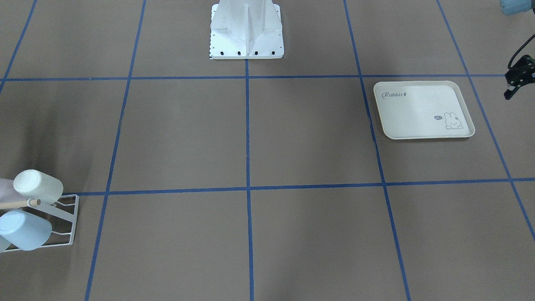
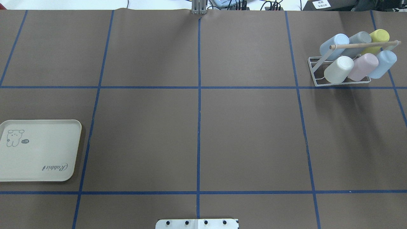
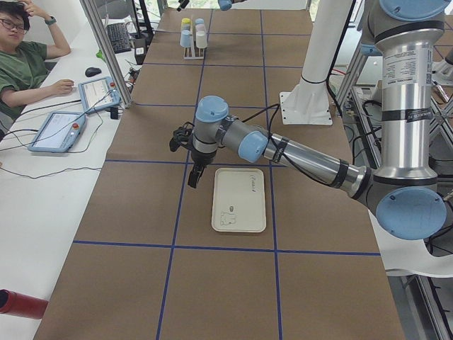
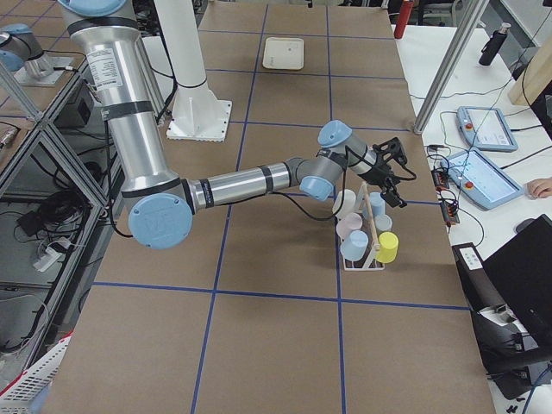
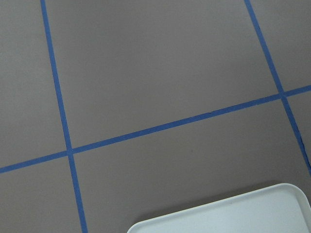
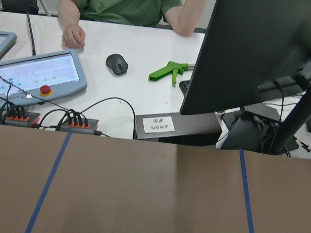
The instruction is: Transfer IKEA cup to right arm and place on rack
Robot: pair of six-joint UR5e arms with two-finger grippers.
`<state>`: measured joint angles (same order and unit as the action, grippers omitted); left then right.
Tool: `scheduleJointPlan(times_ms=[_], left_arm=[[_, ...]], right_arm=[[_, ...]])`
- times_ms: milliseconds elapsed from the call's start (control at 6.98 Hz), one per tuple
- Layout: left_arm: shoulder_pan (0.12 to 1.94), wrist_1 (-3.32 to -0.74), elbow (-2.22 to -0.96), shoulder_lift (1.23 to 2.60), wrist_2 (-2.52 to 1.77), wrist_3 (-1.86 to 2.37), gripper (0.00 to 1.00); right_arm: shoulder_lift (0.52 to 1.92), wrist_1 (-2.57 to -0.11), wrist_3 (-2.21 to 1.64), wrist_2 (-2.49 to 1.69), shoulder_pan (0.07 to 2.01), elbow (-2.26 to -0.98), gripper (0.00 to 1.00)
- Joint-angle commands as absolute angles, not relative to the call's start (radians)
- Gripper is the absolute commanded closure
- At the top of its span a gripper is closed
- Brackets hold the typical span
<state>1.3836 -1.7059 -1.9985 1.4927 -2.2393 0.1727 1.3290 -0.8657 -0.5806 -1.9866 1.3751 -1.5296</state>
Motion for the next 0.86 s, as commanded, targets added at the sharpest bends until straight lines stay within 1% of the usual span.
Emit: scheduleJointPlan(times_ms=[0,143,430,573,717], left_arm=[[1.462,-1.631,-1.990,1.518,-2.299,0.131,0.00],[1.492,-1.628,-1.949,1.519,-2.299,0.036,0.00],[1.529,-1.580,-1.844,1.520,-2.299,-0.148,0.00],[1.537,-1.566,-1.820,1.520,-2.299,-0.185,0.00],[1.543,-1.563,-1.789,1.519,-2.301,-0.186,0.00]], right_arm=[[1.351,-1.074,-0.381,-2.304,1.530,-1.532,0.00],[1.370,-1.173,-0.256,-2.368,1.561,-1.532,0.00],[1.371,-1.473,0.064,-2.372,1.578,-1.534,0.00],[1.367,-1.624,0.216,-2.359,1.600,-1.534,0.00],[1.373,-1.716,0.298,-2.358,1.615,-1.535,0.00]])
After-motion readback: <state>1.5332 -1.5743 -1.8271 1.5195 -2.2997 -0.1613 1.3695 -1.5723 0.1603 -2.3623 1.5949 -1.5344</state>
